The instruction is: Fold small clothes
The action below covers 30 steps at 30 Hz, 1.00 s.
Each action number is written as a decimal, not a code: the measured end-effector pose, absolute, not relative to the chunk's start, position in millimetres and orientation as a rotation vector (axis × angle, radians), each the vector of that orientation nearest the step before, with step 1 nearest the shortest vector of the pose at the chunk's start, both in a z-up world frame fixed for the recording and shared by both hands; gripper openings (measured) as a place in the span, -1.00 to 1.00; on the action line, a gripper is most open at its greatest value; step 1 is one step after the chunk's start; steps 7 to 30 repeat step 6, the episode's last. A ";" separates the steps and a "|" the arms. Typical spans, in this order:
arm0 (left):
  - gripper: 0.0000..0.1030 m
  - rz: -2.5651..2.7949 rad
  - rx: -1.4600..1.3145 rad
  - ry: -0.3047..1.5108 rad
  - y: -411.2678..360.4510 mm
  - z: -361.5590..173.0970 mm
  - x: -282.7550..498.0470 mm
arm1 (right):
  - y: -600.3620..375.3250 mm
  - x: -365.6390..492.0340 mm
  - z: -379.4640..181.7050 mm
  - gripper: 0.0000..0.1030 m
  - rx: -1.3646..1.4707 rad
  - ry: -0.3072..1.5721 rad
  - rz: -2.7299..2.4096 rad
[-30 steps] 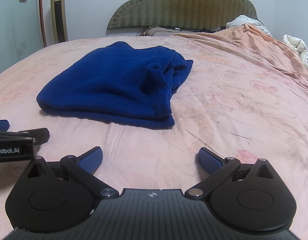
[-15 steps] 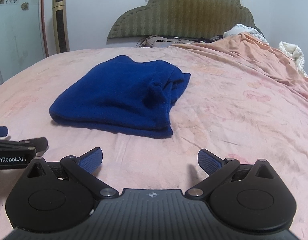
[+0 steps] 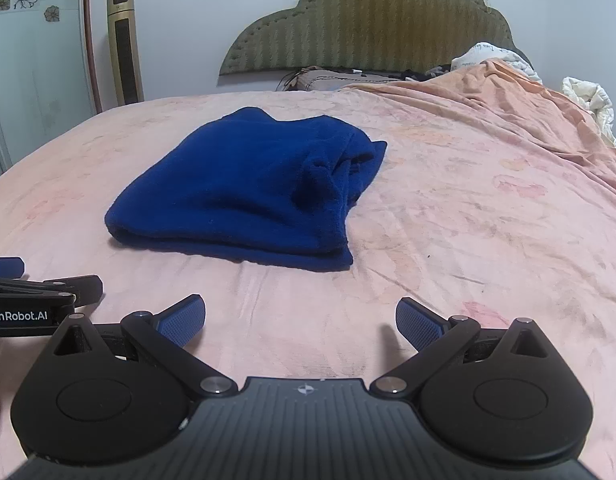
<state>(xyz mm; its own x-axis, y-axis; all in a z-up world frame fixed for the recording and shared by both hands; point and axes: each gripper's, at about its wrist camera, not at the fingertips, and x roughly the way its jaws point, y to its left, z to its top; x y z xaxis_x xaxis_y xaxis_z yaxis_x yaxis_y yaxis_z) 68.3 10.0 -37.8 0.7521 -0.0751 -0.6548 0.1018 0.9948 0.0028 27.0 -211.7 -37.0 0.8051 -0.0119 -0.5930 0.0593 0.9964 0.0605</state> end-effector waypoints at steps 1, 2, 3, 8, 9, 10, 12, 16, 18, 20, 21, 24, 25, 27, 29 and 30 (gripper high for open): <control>1.00 -0.091 0.037 0.719 10.2 -38.3 68.8 | -211.4 27.3 -36.9 0.99 0.077 0.634 -0.036; 1.00 -0.085 0.039 0.723 10.5 -39.1 69.2 | -211.3 27.5 -36.8 0.99 0.077 0.634 -0.034; 1.00 -0.075 0.042 0.725 10.4 -39.4 69.3 | -211.0 27.8 -36.8 0.99 0.079 0.634 -0.032; 1.00 -0.069 0.046 0.721 11.3 -38.6 68.6 | -211.0 29.1 -36.8 0.99 0.081 0.638 -0.028; 1.00 -0.069 0.046 0.721 11.3 -38.6 68.6 | -211.0 29.1 -36.8 0.99 0.081 0.638 -0.028; 1.00 -0.069 0.046 0.721 11.3 -38.6 68.6 | -211.0 29.1 -36.8 0.99 0.081 0.638 -0.028; 1.00 -0.069 0.046 0.721 11.3 -38.6 68.6 | -211.0 29.1 -36.8 0.99 0.081 0.638 -0.028; 1.00 -0.069 0.046 0.721 11.3 -38.6 68.6 | -211.0 29.1 -36.8 0.99 0.081 0.638 -0.028; 1.00 -0.069 0.046 0.721 11.3 -38.6 68.6 | -211.0 29.1 -36.8 0.99 0.081 0.638 -0.028; 1.00 -0.069 0.046 0.721 11.3 -38.6 68.6 | -211.0 29.1 -36.8 0.99 0.081 0.638 -0.028; 1.00 -0.069 0.046 0.721 11.3 -38.6 68.6 | -211.0 29.1 -36.8 0.99 0.081 0.638 -0.028; 1.00 -0.069 0.046 0.721 11.3 -38.6 68.6 | -211.0 29.1 -36.8 0.99 0.081 0.638 -0.028; 1.00 -0.069 0.046 0.721 11.3 -38.6 68.6 | -211.0 29.1 -36.8 0.99 0.081 0.638 -0.028; 1.00 -0.069 0.046 0.721 11.3 -38.6 68.6 | -211.0 29.1 -36.8 0.99 0.081 0.638 -0.028; 1.00 -0.069 0.046 0.721 11.3 -38.6 68.6 | -211.0 29.1 -36.8 0.99 0.081 0.638 -0.028; 1.00 -0.069 0.046 0.721 11.3 -38.6 68.6 | -211.0 29.1 -36.8 0.99 0.081 0.638 -0.028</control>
